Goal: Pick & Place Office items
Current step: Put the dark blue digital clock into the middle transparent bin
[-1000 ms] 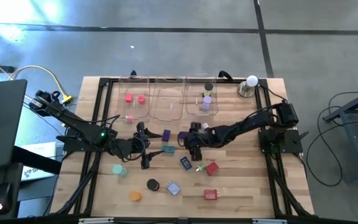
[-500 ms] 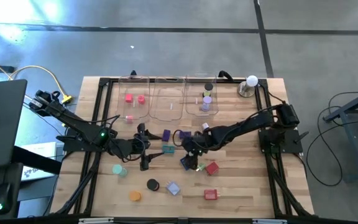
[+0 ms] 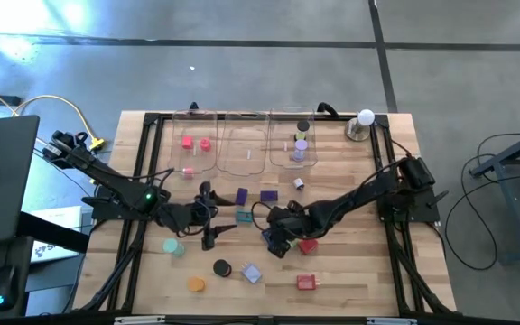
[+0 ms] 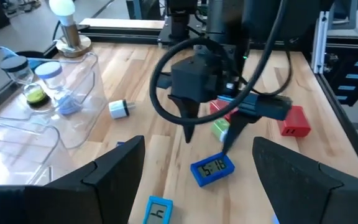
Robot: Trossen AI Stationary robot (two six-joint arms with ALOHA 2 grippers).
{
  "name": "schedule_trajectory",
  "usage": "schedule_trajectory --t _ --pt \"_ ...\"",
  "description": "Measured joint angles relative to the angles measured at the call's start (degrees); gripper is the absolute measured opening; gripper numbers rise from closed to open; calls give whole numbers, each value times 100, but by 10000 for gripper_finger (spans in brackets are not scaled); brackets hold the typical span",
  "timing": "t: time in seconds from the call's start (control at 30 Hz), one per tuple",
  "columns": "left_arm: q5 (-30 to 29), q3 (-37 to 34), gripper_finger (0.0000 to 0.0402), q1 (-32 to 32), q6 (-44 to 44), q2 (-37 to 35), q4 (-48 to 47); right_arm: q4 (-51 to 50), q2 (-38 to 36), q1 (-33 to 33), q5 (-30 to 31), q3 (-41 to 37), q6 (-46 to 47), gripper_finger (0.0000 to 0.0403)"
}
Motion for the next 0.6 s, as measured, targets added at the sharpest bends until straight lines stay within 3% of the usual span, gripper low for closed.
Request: schedule_trajectory --t 0.6 --pt "-5 -2 291 -268 -203 0 -79 366 590 183 467 -5 374 262"
